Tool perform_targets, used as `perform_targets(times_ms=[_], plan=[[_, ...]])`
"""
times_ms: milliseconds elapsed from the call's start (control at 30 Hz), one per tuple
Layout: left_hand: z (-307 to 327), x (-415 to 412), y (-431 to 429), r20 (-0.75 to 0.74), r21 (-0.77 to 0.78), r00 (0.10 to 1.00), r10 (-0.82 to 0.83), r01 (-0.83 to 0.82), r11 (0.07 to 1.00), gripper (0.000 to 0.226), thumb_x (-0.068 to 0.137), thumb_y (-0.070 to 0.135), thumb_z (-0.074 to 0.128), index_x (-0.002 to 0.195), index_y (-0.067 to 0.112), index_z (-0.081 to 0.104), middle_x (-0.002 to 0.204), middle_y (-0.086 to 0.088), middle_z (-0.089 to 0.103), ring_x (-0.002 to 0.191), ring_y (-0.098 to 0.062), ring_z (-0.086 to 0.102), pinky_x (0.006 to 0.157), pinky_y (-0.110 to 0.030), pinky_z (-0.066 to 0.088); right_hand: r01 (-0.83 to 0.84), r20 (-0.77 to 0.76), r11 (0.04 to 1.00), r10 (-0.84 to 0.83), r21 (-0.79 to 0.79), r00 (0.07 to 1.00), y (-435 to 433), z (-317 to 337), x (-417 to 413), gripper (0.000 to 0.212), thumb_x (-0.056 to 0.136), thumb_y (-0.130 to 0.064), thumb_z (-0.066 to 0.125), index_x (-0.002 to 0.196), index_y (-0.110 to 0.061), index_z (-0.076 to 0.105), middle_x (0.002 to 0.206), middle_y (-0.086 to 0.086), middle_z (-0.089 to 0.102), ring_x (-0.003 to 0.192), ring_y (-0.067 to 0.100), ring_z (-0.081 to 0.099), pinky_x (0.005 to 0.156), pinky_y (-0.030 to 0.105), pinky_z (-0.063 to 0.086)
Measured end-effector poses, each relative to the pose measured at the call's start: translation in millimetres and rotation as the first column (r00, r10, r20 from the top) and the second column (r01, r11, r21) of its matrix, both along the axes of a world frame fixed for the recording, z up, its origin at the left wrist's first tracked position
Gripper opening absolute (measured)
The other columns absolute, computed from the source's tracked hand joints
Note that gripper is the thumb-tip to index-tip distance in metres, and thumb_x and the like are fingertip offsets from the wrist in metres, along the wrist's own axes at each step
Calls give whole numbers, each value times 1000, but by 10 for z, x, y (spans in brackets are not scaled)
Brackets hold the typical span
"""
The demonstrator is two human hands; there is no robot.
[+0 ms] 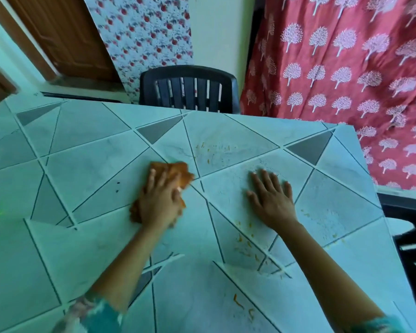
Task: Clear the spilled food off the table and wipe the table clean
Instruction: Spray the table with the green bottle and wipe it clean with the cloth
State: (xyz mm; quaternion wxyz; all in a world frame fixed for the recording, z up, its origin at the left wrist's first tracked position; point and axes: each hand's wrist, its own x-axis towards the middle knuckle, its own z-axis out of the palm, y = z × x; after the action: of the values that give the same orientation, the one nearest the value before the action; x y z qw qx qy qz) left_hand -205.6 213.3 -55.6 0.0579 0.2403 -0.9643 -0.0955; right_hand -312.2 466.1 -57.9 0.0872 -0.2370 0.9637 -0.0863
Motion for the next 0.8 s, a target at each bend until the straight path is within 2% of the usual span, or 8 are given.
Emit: perform_targets(times_ms=[67, 133, 267, 367, 433, 567, 667, 800], plan=[[47, -333, -256, 34, 34, 989, 144, -145, 989, 46, 92, 27, 46, 138, 30, 45, 153, 2, 30, 144, -27, 12, 111, -41, 25, 15, 4, 1000, -15, 3, 1000, -2, -12, -12, 69, 85, -58, 1, 150, -32, 1, 158, -4, -4, 145, 18, -6, 115, 43, -7], [99, -660, -259, 33, 33, 983, 179, -180, 983, 46, 93, 27, 44, 139, 31, 42, 154, 2, 27, 144, -28, 8, 113, -40, 22, 16, -2, 1000, -16, -2, 1000, 2, -22, 2, 69, 85, -58, 1, 150, -33, 1, 158, -4, -4, 145, 17, -6, 115, 44, -7], [63, -965, 329, 53, 25, 998, -32, 31, 999, 47, 91, 31, 43, 138, 32, 41, 155, 1, 25, 144, -28, 9, 111, -43, 25, 36, -7, 999, -36, -8, 999, -15, -17, 5, 68, 86, -59, -1, 149, -35, 0, 158, -5, -5, 145, 17, -7, 115, 44, -8], [60, -643, 773, 8, 32, 971, -238, 237, 971, 46, 82, 33, 39, 124, 29, 58, 141, -2, 48, 136, -31, 35, 100, -46, 41, 74, 16, 997, -75, 18, 997, -76, 11, -44, 60, 94, -56, 7, 149, -34, 1, 158, -4, -5, 145, 18, -7, 114, 47, -9], [53, -377, 771, 15, 27, 961, -275, 275, 961, 48, 79, 36, 37, 118, 29, 63, 134, -1, 56, 130, -31, 44, 93, -46, 46, 90, 14, 996, -90, 23, 996, -124, 24, -101, 59, 95, -56, 10, 149, -34, 2, 158, -4, -5, 145, 19, -7, 113, 49, -11], [37, -432, 165, 49, -15, 998, -27, 28, 1000, 47, 90, 38, 41, 137, 37, 43, 153, 5, 29, 144, -25, 15, 103, -53, 30, 93, 29, 996, -93, 20, 995, -128, 20, -226, 59, 96, -55, 16, 150, -34, 3, 158, -4, -5, 145, 20, -8, 113, 51, -10], [118, -826, -281, 74, 22, 982, 173, -175, 984, 51, 92, 36, 44, 142, 35, 35, 157, 4, 17, 145, -28, 3, 107, -55, 24, 95, 18, 995, -95, -2, 995, -115, -27, -207, 64, 91, -60, 7, 149, -35, 2, 158, -5, -6, 145, 19, -9, 113, 50, -11], [115, -1302, -177, 43, 23, 983, 179, -180, 983, 50, 91, 32, 44, 141, 31, 36, 156, -1, 18, 144, -31, 5, 109, -53, 23, 108, -1, 994, -108, -15, 994, -123, -59, -179, 68, 85, -60, 2, 149, -37, 0, 158, -5, -8, 145, 18, -10, 113, 48, -14]])
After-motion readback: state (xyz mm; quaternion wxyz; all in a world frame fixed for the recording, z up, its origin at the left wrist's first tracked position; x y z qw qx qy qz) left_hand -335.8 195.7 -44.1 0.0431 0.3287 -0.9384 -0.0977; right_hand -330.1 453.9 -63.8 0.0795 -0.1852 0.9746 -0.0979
